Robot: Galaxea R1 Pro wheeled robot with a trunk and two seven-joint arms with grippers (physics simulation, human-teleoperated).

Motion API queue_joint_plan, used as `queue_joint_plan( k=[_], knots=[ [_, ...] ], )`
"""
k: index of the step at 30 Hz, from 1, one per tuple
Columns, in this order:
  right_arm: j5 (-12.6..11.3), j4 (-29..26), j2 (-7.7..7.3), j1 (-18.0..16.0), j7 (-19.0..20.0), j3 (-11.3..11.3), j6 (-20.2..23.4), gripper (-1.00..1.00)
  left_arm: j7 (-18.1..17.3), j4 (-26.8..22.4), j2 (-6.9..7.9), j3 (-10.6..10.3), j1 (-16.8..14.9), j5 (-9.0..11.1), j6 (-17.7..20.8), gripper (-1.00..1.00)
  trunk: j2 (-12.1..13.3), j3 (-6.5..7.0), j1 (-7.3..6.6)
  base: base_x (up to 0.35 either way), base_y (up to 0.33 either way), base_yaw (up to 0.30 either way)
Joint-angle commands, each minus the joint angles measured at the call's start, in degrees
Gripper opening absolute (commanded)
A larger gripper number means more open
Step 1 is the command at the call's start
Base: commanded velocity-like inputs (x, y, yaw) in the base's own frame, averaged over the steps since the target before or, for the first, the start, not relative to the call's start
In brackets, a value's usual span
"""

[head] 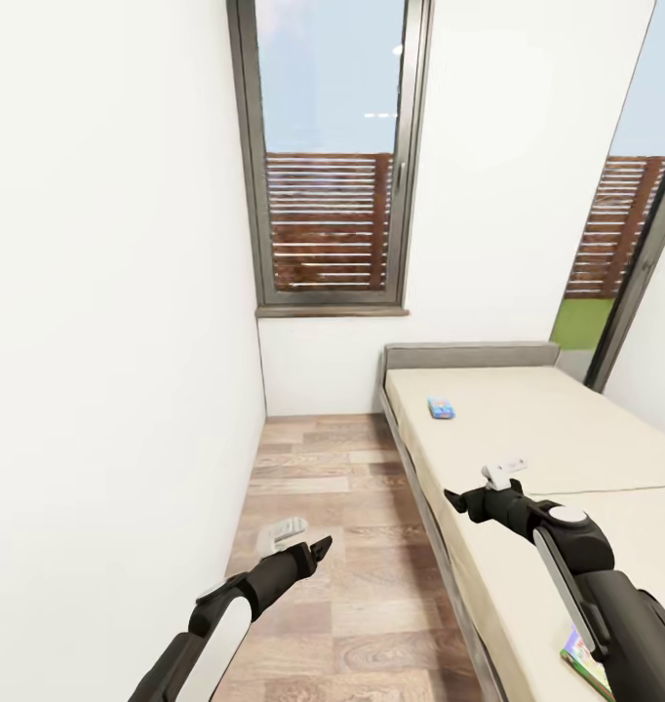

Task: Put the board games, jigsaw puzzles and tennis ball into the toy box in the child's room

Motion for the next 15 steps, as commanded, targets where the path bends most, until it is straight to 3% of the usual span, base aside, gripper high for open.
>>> queue_joint_plan(
  k=[1, 15],
  knots=[
    [0.3, -0.1, -0.03, 0.0, 0.3, 0.1, 0.3, 1.00, 0.2, -0.1, 0.00, 0.0, 0.0, 0.5, 0.2, 1.00, 0.0, -0.06, 0.03, 0.308, 0.000, -0.005],
    [0.3, -0.1, -0.03, 0.1, 0.2, 0.1, 0.7, 1.00, 0.2, 0.0, 0.04, 0.0, 0.0, 0.4, 0.2, 1.00, 0.0, -0.06, 0.03, 0.337, 0.000, -0.001]
  ],
)
